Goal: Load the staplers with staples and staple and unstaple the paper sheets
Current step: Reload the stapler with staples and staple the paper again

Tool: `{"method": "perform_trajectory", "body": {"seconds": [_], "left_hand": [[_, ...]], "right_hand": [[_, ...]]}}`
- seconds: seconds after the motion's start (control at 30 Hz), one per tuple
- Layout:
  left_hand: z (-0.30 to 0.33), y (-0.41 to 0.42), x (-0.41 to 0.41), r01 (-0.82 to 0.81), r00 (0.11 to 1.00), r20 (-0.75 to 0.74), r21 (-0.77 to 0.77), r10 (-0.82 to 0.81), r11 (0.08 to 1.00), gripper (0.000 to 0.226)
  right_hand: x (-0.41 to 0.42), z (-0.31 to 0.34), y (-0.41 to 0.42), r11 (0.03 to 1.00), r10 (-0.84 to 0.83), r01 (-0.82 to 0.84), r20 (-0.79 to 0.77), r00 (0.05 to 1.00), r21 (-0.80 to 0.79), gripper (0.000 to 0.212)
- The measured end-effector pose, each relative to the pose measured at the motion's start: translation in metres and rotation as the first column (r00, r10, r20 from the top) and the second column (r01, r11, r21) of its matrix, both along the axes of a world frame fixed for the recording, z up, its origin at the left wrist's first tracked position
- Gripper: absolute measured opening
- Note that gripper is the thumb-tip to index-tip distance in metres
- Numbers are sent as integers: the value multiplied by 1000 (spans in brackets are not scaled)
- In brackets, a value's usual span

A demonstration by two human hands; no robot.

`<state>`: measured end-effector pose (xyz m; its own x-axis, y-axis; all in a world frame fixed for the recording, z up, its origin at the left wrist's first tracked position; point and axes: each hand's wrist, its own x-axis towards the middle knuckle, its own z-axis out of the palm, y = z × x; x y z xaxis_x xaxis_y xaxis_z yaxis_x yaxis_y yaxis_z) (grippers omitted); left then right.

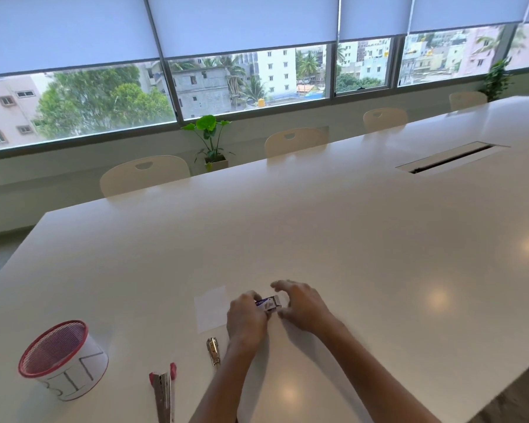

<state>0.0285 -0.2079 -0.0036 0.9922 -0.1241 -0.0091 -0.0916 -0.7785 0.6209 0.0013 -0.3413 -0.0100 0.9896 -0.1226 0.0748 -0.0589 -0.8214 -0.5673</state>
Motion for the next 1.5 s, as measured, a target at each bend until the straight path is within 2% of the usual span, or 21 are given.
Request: {"method": "perform_trajectory", "body": {"seconds": [0.27,0.7,0.93,1.1,1.37,1.5], "left_hand": [[-5,0,4,-18,1000,-14,-63,17,998,31],[-5,1,1,-27,1000,-3,-110,27,994,29],[-4,2,1,-13,1000,-5,-118,13,993,30],[-3,3,0,-15,1000,-24,-128,12,992,32],[0,3,-2,-15,1000,-26,-145,12,989,32],[-1,4,-1,-11,1000,-14,-140,9,990,31]], "right_hand": [[13,-1,-10,993,42,-43,13,999,114,40],[14,-8,-29,979,11,-14,18,1000,202,41],[13,-3,-26,985,47,-54,44,998,163,13],[19,-1,-22,999,40,-40,3,999,23,15],[29,3,-19,998,18,-21,-53,998,-57,13],[29,1,-20,999,21,-23,-45,999,-33,8]]}}
